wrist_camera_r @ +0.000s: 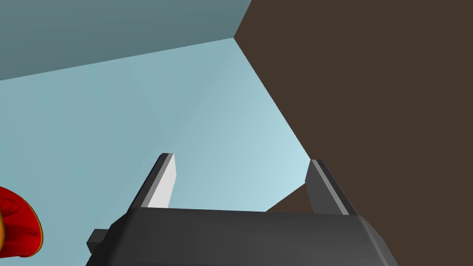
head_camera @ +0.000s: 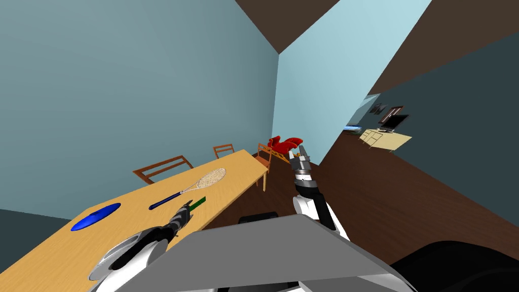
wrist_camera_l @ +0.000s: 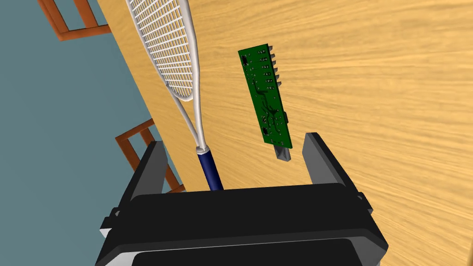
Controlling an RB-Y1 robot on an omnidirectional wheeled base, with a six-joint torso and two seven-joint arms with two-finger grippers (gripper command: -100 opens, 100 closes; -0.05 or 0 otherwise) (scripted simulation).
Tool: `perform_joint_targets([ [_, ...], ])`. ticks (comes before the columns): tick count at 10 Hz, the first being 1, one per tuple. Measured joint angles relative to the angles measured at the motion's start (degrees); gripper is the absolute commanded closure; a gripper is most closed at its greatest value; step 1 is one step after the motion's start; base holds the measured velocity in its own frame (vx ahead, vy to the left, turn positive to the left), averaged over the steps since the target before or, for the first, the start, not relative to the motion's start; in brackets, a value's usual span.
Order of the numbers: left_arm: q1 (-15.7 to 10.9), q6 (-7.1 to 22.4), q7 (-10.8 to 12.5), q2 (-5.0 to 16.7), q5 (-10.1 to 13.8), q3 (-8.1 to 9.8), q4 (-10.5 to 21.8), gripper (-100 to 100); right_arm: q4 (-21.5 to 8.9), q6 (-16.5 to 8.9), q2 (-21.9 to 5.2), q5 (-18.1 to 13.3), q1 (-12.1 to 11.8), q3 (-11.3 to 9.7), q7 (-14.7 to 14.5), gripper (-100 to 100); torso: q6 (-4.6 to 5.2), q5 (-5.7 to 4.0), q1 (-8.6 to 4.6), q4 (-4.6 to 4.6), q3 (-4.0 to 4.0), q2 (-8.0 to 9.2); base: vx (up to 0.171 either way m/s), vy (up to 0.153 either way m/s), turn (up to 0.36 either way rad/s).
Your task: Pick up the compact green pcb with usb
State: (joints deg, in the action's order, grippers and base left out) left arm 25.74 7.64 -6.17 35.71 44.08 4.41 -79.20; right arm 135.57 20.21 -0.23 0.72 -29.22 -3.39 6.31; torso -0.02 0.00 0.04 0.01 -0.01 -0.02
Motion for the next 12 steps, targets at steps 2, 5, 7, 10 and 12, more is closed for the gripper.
perform_joint_targets([
  [2, 0.55, 3.4, 0.38, 1.33, 2.05, 1.38, 1.42, -100, 0.0, 0.0, 0.0, 0.0, 0.0, 0.0, 0.0, 0, -0.01, 0.0, 0.01, 0.0, 0.0, 0.0, 0.008, 0.005, -0.193],
  [5, 0.31, 5.6, 0.84, 2.77, 4.8, 1.99, 4.9, -100, 0.0, 0.0, 0.0, 0.0, 0.0, 0.0, 0.0, 0, 0.0, -0.01, -0.01, 0.0, 0.0, 0.01, 0.005, 0.003, -0.127],
  [7, -0.31, 6.39, 0.89, 3.1, 5.89, 1.8, 7.53, -100, 0.0, 0.0, 0.0, 0.0, -0.01, 0.01, 0.0, 0, -0.08, 0.01, 0.01, 0.0, 0.0, 0.01, 0.005, 0.003, -0.099],
  [10, -0.64, 9.37, 1.48, 4.86, 9.26, 2.96, 11.94, -100, 0.0, 0.0, 0.0, 0.0, 0.0, 0.0, 0.0, 0, -0.01, 0.0, 0.03, 0.0, 0.0, -0.01, 0.007, 0.011, -0.188],
  [12, -2.01, 11.15, 0.96, 6.79, 13.67, 2.38, 16.6, -100, 0.0, 0.0, 0.0, 0.0, -0.01, 0.01, 0.0, 0, -0.01, 0.01, 0.04, 0.0, -0.02, -0.03, 0.012, 0.013, -0.283],
])
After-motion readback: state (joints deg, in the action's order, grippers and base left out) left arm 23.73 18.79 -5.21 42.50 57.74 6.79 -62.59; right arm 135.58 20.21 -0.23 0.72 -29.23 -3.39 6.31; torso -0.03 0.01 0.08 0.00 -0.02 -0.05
